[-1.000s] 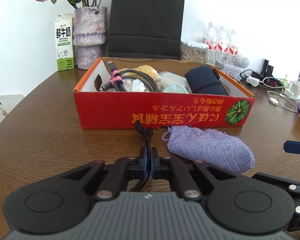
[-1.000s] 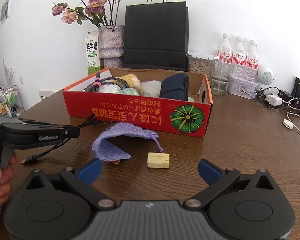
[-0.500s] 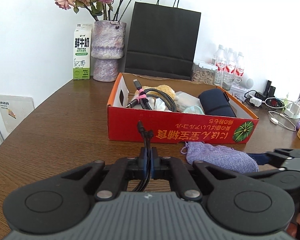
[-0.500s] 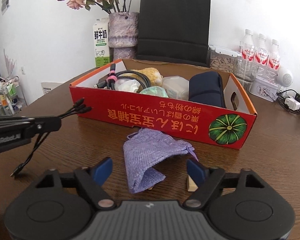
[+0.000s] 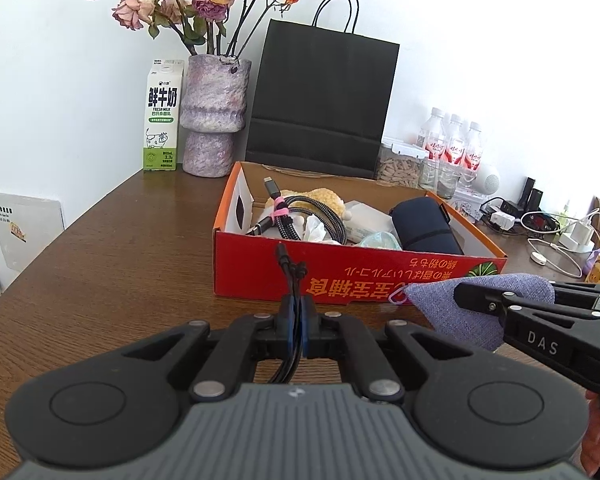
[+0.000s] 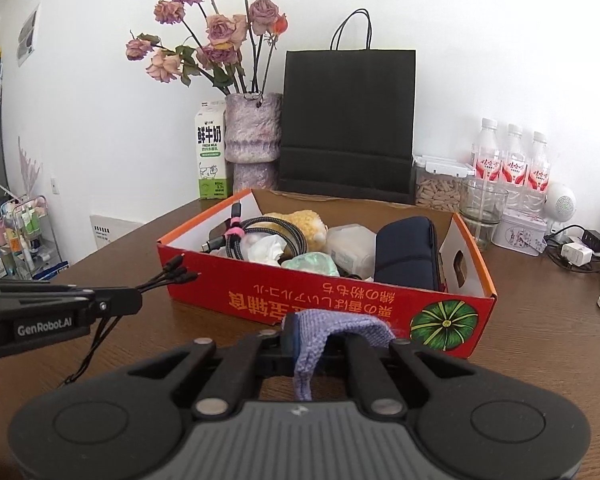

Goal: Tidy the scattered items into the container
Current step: 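Grasp the purple drawstring bag with the right tool while the left tool holds the cable, then carry the cable and purple bag into the red box and open both tools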

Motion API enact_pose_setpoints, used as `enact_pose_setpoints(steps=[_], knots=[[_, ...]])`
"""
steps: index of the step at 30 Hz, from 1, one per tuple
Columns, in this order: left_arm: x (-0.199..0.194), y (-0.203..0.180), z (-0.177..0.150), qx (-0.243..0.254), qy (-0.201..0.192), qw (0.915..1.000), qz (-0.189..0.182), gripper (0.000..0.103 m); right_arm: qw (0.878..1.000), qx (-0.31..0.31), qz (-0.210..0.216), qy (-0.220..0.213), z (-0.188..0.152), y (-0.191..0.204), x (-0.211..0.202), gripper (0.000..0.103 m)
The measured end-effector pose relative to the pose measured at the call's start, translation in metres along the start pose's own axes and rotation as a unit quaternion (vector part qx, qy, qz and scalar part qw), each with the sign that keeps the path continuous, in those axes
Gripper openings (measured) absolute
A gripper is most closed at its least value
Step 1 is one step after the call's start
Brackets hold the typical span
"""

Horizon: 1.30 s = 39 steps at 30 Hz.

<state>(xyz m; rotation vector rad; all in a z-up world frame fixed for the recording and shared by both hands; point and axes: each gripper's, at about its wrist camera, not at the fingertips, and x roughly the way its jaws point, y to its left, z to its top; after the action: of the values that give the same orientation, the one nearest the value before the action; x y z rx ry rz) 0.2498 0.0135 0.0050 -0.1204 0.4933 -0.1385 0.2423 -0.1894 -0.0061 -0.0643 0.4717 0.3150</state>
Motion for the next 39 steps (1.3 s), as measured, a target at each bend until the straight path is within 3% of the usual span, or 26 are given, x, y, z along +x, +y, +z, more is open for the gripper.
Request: enact_pose_setpoints(steps=[8,18,31,39], knots=[[-0.022,-0.007,0.022,-0.009,-0.044,0.9989,-0.011,0.004,0.999,-0.001,0.012,-0.042,0.014,-0.005,-0.026,0.002],[-0.028,-0.029,0.074,-0.004,-0.103,0.9942,-0.030,0.004,0.994,-0.002,0.011,-0.105,0.056,-0.018,-0.039,0.002],[0.045,-0.043,0.127,-0.008,-0.120,0.9909,-0.059,0.004,0.992,0.014,0.021,-0.121,0.096,-0.036,0.029,0.002],[0.113,-0.038,0.138,0.002,-0.103,0.9939,-0.039,0.004,0.994,0.008,0.036,-0.104,0.107,-0.048,0.091,0.002]])
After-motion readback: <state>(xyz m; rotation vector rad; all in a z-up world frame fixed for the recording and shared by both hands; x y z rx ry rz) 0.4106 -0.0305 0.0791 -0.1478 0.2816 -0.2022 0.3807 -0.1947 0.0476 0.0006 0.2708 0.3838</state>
